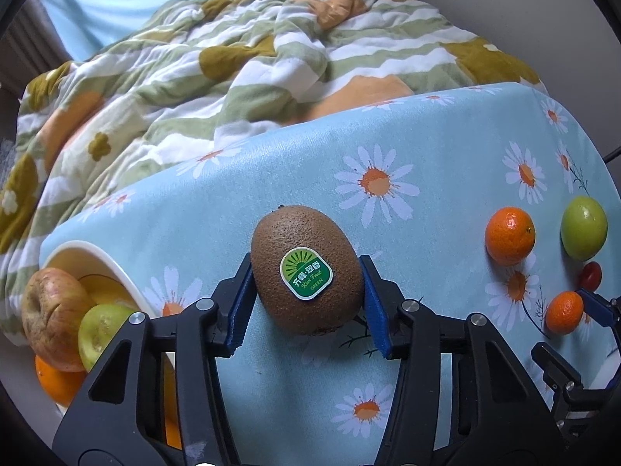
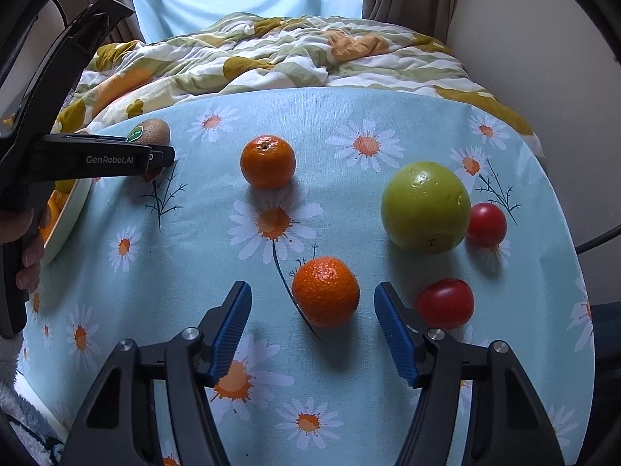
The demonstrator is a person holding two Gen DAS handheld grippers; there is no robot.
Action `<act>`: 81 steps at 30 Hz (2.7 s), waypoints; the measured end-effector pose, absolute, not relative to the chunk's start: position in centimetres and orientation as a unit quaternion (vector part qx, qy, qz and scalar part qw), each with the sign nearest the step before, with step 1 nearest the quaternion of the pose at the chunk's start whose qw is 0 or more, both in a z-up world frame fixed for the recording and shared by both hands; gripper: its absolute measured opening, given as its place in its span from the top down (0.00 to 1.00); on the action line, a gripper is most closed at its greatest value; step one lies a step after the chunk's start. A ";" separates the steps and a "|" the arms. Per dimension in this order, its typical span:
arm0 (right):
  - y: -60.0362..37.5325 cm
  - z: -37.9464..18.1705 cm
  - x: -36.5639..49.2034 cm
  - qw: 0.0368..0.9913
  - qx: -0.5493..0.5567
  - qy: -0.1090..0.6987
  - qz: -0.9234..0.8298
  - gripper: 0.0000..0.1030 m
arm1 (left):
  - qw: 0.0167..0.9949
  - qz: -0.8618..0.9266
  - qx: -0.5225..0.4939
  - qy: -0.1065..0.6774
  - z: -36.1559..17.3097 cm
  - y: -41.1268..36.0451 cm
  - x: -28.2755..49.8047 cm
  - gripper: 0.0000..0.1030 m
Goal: Organize fruits
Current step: 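Grasp the kiwi with the left tool while the right tool grasps the small orange, then carry the kiwi into the white bowl and open the left tool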
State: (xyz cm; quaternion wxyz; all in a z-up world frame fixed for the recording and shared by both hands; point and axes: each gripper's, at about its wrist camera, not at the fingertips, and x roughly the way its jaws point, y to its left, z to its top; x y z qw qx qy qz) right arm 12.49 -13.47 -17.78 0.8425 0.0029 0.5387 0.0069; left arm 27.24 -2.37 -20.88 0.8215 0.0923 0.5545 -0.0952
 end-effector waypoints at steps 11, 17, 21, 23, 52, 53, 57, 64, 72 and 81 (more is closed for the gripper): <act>-13.7 -18.1 13.0 0.843 -0.013 0.537 0.012 0.67 | 0.821 -0.105 0.082 0.555 -20.7 -3.1 25.6 0.47; -13.3 -17.7 12.7 0.849 -0.028 0.527 0.022 0.70 | 0.825 -0.112 0.070 0.550 -20.5 -3.2 24.5 0.48; -13.1 -17.1 12.8 0.854 -0.034 0.519 0.029 0.70 | 0.829 -0.118 0.060 0.543 -19.9 -3.2 23.7 0.48; -13.0 -16.7 12.8 0.857 -0.036 0.513 0.032 0.70 | 0.832 -0.121 0.053 0.539 -19.4 -3.2 23.3 0.48; -0.9 -7.0 14.2 0.896 -0.006 0.435 0.094 0.70 | 0.884 -0.089 -0.013 0.459 -9.5 11.7 17.6 0.48; -0.3 -6.9 14.3 0.896 -0.006 0.433 0.099 0.70 | 0.883 -0.086 -0.013 0.460 -9.6 12.3 17.4 0.48; 1.7 -7.0 15.0 0.894 -0.001 0.433 0.115 0.70 | 0.883 -0.073 -0.014 0.464 -10.1 14.6 16.7 0.48; 4.9 -8.3 15.5 0.885 -0.005 0.444 0.138 0.70 | 0.878 -0.062 -0.017 0.475 -11.9 17.8 15.7 0.48; 7.3 -9.7 15.0 0.878 -0.011 0.456 0.144 0.70 | 0.871 -0.082 0.007 0.485 -14.9 18.6 14.4 0.48; 7.9 -10.3 14.3 0.876 -0.014 0.463 0.136 0.70 | 0.862 -0.107 0.039 0.493 -17.3 17.8 14.0 0.48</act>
